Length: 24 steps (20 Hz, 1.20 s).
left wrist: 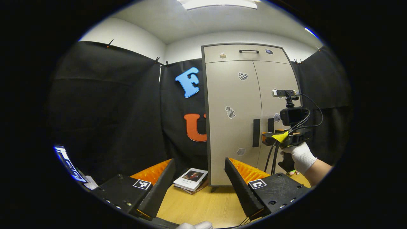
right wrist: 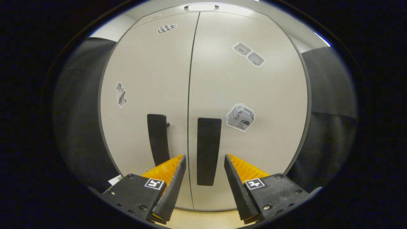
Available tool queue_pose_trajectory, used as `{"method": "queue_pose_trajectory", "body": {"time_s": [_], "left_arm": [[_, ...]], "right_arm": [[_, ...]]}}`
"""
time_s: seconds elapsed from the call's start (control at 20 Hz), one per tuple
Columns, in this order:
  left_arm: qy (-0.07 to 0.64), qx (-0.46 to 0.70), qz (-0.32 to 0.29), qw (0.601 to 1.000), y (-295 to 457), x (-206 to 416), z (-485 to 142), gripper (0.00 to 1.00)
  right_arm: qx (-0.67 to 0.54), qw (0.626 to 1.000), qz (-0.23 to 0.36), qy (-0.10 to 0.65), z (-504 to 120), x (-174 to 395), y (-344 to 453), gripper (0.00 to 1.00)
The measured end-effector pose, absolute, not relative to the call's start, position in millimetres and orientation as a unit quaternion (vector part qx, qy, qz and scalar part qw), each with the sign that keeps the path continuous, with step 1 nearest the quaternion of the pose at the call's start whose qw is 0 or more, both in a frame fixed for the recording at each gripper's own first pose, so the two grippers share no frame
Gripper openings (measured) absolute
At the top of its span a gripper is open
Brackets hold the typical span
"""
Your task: Open the right door of the double-door shoe cabinet with the right hand, and open the left door with the left hand.
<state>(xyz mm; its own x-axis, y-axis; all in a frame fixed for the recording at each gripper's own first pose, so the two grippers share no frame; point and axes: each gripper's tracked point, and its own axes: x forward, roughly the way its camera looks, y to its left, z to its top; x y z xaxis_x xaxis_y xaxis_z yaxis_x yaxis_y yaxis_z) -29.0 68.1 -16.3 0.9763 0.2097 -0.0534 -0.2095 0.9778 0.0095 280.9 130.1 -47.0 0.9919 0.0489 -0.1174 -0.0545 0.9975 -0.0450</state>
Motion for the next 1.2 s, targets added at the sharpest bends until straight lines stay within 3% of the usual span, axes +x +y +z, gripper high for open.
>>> {"method": "queue_pose_trajectory", "body": {"time_s": [0.45, 0.6, 0.65, 1.2], "left_arm": [[0.036, -0.011, 0.106, 0.994, 76, -20, -22, 0.95], [0.035, -0.011, 0.105, 0.994, 78, -19, -22, 0.95], [0.034, -0.01, 0.105, 0.994, 78, -19, -22, 0.95], [0.028, -0.019, 0.099, 0.994, 81, -30, -23, 0.95]], "right_arm": [[-0.014, 0.997, 0.016, 0.077, -53, 296, 126, 0.59], [-0.011, 0.997, 0.02, 0.077, -54, 295, 131, 0.47], [-0.013, 0.997, 0.019, 0.078, -53, 295, 131, 0.39], [-0.004, 0.996, 0.045, 0.078, -54, 266, 124, 0.31]]}}
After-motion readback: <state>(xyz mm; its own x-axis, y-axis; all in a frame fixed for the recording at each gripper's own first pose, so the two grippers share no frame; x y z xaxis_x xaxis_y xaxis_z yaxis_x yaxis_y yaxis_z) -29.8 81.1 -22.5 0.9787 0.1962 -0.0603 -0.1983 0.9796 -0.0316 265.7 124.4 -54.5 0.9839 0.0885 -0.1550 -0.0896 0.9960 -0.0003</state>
